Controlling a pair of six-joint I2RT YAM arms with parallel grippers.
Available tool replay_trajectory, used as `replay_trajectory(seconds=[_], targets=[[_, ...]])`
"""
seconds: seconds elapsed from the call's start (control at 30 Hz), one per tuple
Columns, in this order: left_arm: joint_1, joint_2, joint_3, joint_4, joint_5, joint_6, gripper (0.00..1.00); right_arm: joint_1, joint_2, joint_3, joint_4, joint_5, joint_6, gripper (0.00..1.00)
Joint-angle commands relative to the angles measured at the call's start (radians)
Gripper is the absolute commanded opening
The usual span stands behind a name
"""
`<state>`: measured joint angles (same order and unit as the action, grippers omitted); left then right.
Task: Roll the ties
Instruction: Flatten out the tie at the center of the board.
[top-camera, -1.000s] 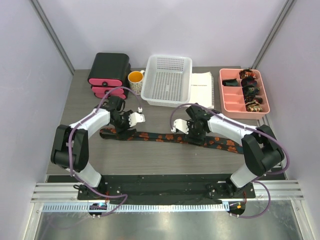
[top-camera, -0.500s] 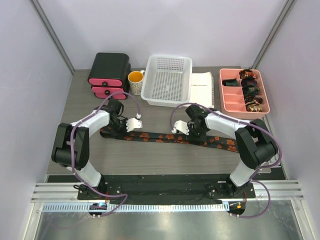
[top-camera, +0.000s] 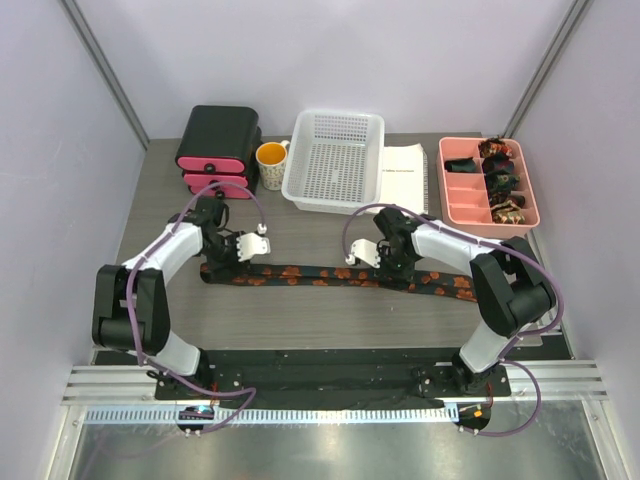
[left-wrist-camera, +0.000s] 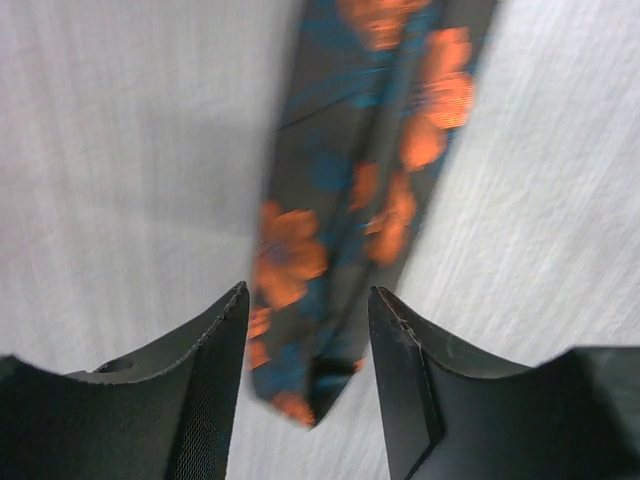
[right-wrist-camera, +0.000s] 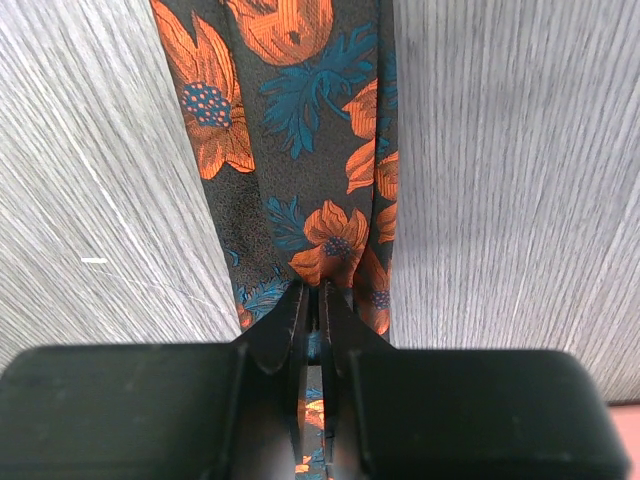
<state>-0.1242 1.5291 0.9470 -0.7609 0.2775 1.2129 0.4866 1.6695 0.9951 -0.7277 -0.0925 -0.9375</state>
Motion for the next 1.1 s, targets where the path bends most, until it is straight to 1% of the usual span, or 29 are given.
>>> replay_trajectory(seconds=[0.0, 0.07, 0.13, 0.3, 0.33, 0.37, 0.43, 0.47, 0.5, 0.53, 0.67, 0.77, 0.93, 1.03, 1.07], targets=[[0.037, 0.052, 0.091, -0.052, -0.012, 0.023, 0.54, -0.008, 0.018, 0.016, -0.015, -0.007, 0.0, 0.1], [0.044, 0.069, 0.093, -0.055, -0.038, 0.054, 0.62, -0.008, 0.018, 0.017, -0.018, -0.007, 0.002, 0.1], [0.044, 0.083, 0.091, -0.064, -0.053, 0.076, 0.63, -0.008, 0.016, 0.019, -0.018, -0.01, 0.002, 0.1], [0.046, 0.144, 0.108, -0.089, -0.101, 0.096, 0.61, -0.008, 0.015, 0.019, -0.016, -0.012, 0.005, 0.08], [0.049, 0.154, 0.108, -0.074, -0.109, 0.096, 0.58, -0.011, 0.015, 0.02, -0.018, -0.012, 0.005, 0.06], [0.052, 0.16, 0.114, -0.069, -0.11, 0.093, 0.49, -0.008, 0.013, 0.02, -0.016, -0.012, 0.006, 0.05], [0.066, 0.163, 0.143, -0.069, -0.084, 0.074, 0.42, -0.014, 0.01, 0.02, -0.018, -0.013, 0.006, 0.01], [0.07, 0.158, 0.157, -0.083, -0.068, 0.067, 0.35, -0.017, 0.004, 0.019, -0.019, -0.015, 0.006, 0.01], [0.074, 0.151, 0.17, -0.095, -0.049, 0.059, 0.31, -0.019, 0.003, 0.019, -0.018, -0.016, 0.006, 0.01], [0.078, 0.123, 0.179, -0.107, -0.008, 0.056, 0.29, -0.022, -0.001, 0.017, -0.019, -0.019, 0.006, 0.01], [0.08, 0.036, 0.165, -0.164, 0.061, 0.089, 0.24, -0.036, -0.013, 0.022, -0.022, -0.029, 0.006, 0.01], [0.08, -0.003, 0.113, -0.167, 0.055, 0.125, 0.22, -0.045, -0.016, 0.03, -0.033, -0.039, 0.005, 0.01], [0.084, 0.003, 0.033, -0.15, 0.025, 0.163, 0.21, -0.057, -0.017, 0.02, -0.049, -0.046, -0.014, 0.01], [0.09, 0.029, 0.001, -0.12, -0.004, 0.192, 0.25, -0.057, -0.016, 0.014, -0.049, -0.041, -0.021, 0.01], [0.089, 0.035, -0.002, -0.12, -0.012, 0.21, 0.29, -0.057, -0.013, 0.016, -0.052, -0.039, -0.023, 0.01]])
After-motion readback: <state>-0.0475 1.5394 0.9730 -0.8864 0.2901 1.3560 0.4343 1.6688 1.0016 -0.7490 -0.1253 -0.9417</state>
